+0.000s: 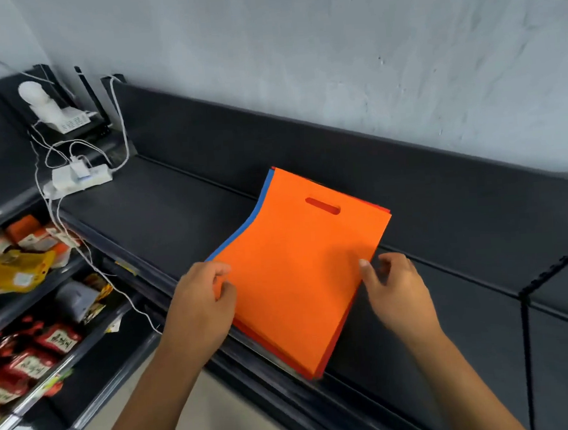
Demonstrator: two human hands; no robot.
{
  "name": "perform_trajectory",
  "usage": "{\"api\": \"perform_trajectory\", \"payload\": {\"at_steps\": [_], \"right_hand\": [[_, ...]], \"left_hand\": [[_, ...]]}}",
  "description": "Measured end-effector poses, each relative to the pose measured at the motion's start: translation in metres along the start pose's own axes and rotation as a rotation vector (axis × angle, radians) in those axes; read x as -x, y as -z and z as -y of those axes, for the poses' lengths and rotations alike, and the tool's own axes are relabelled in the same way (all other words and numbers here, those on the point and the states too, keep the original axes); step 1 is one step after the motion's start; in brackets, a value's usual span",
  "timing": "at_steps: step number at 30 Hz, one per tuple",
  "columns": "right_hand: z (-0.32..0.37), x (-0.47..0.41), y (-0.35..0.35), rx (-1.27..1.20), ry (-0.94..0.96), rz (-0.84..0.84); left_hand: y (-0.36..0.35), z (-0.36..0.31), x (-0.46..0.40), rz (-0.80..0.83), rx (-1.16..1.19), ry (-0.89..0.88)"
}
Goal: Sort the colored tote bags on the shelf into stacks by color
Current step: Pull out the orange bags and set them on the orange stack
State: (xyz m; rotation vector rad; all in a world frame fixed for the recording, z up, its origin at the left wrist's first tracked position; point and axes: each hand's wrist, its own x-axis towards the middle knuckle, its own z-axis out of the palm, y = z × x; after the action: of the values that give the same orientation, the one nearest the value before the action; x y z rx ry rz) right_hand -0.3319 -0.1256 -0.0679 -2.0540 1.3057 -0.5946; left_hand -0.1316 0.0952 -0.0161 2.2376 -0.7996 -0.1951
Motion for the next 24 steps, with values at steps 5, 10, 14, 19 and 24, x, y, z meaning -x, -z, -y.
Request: {"api": "perform_trajectory", "payload": {"at_steps": [5,10,14,19,24], "right_hand": [[0.016,-0.004,-0.014,0.053,-0.148,-0.003],[0.031,0.002,-0.028,0.047,-0.303,-0.061],[0.042,0.021,-0.037,0.023,-0.414,-0.127],[0.059,0.035,-0.048,-0.034,-0.517,-0.178],[0.074,0.049,-0.062,-0.11,-0.607,-0.214]], "left_hand": [[-0.007,0.019,-0.058,0.107,-0.088,-0.119],[-0.015,0.024,-0.106,0.26,-0.209,-0.255],[-0.024,0.029,-0.125,0.476,-0.399,-0.369],[-0.027,0.042,-0.145,0.459,-0.496,-0.523],[-0.021,0.047,-0.154,0.548,-0.513,-0.634]]}}
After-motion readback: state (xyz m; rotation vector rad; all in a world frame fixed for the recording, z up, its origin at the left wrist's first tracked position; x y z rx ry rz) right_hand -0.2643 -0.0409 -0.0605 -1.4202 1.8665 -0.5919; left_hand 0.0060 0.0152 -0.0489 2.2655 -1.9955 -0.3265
